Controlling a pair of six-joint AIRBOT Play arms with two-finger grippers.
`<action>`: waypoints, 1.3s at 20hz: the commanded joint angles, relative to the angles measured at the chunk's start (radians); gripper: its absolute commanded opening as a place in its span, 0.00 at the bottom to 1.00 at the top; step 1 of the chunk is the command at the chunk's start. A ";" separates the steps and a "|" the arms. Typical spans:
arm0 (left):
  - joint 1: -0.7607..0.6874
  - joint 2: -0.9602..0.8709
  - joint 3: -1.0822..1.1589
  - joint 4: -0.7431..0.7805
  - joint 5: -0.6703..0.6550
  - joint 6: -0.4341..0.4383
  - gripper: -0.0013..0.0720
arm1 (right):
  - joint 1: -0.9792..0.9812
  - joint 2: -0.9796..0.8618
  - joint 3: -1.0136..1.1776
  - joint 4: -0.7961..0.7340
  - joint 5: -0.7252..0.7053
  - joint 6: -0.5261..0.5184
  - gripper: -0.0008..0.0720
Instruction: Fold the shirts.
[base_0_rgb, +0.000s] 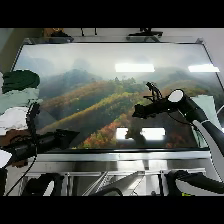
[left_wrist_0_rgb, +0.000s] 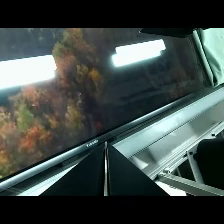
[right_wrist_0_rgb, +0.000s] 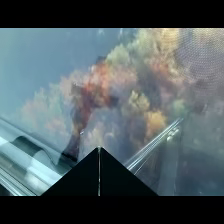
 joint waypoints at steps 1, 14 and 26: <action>-0.001 0.001 -0.001 0.000 0.001 0.000 0.04 | 0.001 0.000 0.000 0.000 0.001 0.001 0.05; 0.352 -0.509 0.538 0.251 0.035 0.055 0.62 | 0.001 0.000 -0.001 0.000 0.001 0.001 0.05; 0.534 -1.704 1.592 0.327 0.344 0.060 0.99 | 0.001 0.000 0.000 0.000 0.001 0.001 0.05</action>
